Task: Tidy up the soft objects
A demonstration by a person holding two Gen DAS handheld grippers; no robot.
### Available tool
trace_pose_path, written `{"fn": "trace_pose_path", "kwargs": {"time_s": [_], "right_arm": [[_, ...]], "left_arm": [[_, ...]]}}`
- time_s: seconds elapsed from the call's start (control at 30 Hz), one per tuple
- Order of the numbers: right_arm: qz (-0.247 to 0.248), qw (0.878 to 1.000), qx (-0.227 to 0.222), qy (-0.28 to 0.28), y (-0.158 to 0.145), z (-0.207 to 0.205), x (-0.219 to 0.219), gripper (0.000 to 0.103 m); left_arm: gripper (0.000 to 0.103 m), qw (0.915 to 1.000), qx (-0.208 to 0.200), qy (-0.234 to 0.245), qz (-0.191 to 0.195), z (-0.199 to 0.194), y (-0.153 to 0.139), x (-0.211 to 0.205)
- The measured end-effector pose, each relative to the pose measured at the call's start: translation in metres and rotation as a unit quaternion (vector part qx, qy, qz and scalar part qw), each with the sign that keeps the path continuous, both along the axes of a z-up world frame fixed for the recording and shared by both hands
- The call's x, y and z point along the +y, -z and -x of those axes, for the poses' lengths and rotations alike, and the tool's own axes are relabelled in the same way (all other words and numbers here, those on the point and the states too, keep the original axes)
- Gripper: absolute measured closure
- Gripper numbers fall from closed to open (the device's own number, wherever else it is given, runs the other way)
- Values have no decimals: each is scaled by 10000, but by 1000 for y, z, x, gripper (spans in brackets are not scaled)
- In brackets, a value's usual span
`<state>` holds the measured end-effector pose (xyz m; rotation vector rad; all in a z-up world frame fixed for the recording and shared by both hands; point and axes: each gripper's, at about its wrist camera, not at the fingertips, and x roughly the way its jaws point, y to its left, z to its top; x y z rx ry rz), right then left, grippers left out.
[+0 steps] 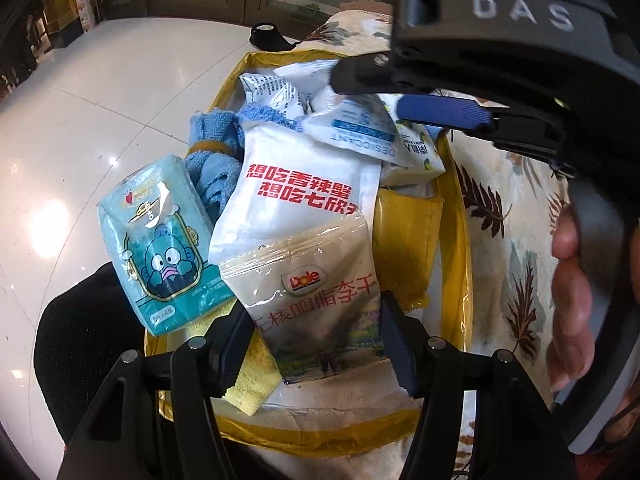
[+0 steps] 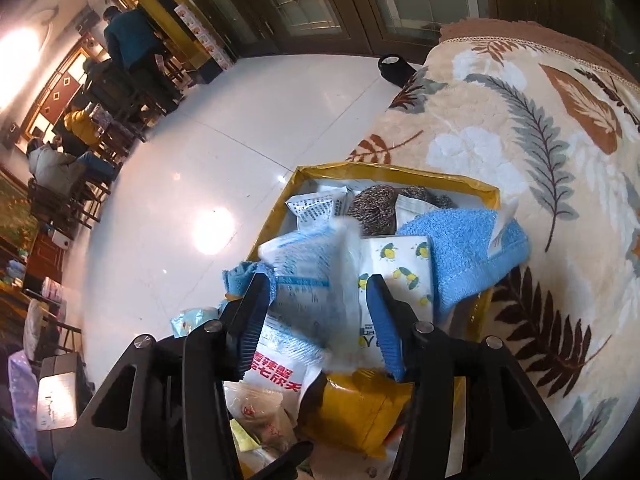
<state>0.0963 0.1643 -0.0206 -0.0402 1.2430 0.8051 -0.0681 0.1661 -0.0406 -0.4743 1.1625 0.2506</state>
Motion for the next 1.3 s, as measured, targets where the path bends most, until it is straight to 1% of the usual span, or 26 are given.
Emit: {"fn": "trace_pose_path", "kwargs": {"time_s": [0.07,0.13,0.2,0.23,0.4,0.5,0.67,0.8,0.97,1.13,1.3], "right_arm": [[100,9999,-74,5,-3,3,-2,53],[72,10000,-60,29,-5,5,-5,53],[30,10000,-30,76,-8,7,-10,53],[11,9999,-32,94,-10,9,-13,53],[-26,9995,-182,247,-21,16,-32,53],[41,9985,-374,406,-27,23,-46,53],[239,9935,-849,713,-38,36,-65,53],[409,9891,-1112,871,-41,51,-72,53],[462,9871,-1146,1020,-36,64,-77,52],[494,9859,-1114,1143,-26,71,-80,53],[509,9865,-1067,1134,-20,73,-78,53]], "left_arm": [[41,10000,41,-31,18,0,-2,0],[40,9999,70,-63,43,1,-6,-2],[35,9999,121,-72,27,1,-9,-1],[35,9999,119,-90,-7,2,-11,-2],[35,9992,-8,-110,-382,5,-25,-8],[35,9978,-58,-202,-628,3,-32,-8],[35,9952,-214,-425,-857,3,-44,-1],[35,9895,-385,-624,-1245,0,-56,2],[35,9786,-696,-819,-1753,-2,-67,5],[35,9737,-866,-843,-1933,-5,-70,7],[35,9714,-946,-833,-2011,-9,-68,6]]}}
